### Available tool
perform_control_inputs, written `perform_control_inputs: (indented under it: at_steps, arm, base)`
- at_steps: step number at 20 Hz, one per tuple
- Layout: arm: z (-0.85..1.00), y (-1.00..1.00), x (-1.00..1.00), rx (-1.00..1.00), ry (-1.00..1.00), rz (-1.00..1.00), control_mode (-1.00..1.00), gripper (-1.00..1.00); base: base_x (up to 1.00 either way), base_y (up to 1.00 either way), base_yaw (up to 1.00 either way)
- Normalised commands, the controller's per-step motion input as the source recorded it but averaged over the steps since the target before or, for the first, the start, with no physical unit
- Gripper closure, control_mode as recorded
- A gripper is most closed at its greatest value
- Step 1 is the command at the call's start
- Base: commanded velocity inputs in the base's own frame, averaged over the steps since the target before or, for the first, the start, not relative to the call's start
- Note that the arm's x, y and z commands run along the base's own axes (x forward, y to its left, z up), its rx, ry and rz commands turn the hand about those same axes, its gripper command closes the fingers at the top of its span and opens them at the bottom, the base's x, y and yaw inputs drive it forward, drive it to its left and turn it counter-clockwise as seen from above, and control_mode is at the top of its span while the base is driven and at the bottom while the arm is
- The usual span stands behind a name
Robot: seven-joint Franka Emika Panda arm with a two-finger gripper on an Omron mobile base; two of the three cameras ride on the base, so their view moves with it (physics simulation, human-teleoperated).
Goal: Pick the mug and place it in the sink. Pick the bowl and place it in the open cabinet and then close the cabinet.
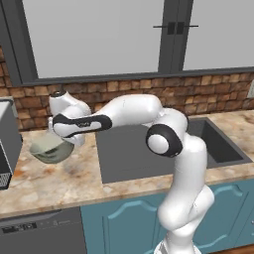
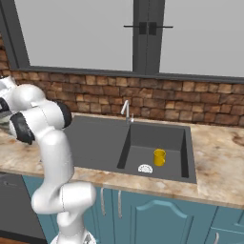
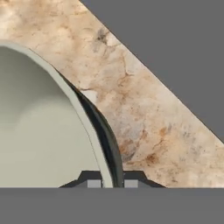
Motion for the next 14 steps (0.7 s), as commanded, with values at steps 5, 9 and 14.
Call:
perform_control_inputs:
  at_steps: [5,9,14]
  arm:
    - [0.76,-1.00,-0.53,0.15,-0.02,-0.28,-1.00,1.00]
    - [0.38,-1.00,-0.35,0.35,-0.10,-0.16,-1.00,1.00]
    - [0.43,-1.00,-0.26,0.30,-0.30,0.10,-1.00,1.00]
  base:
    - [0.00,0.00,0.00]
    - [0.00,0.00,0.00]
    - [0.00,0.00,0.00]
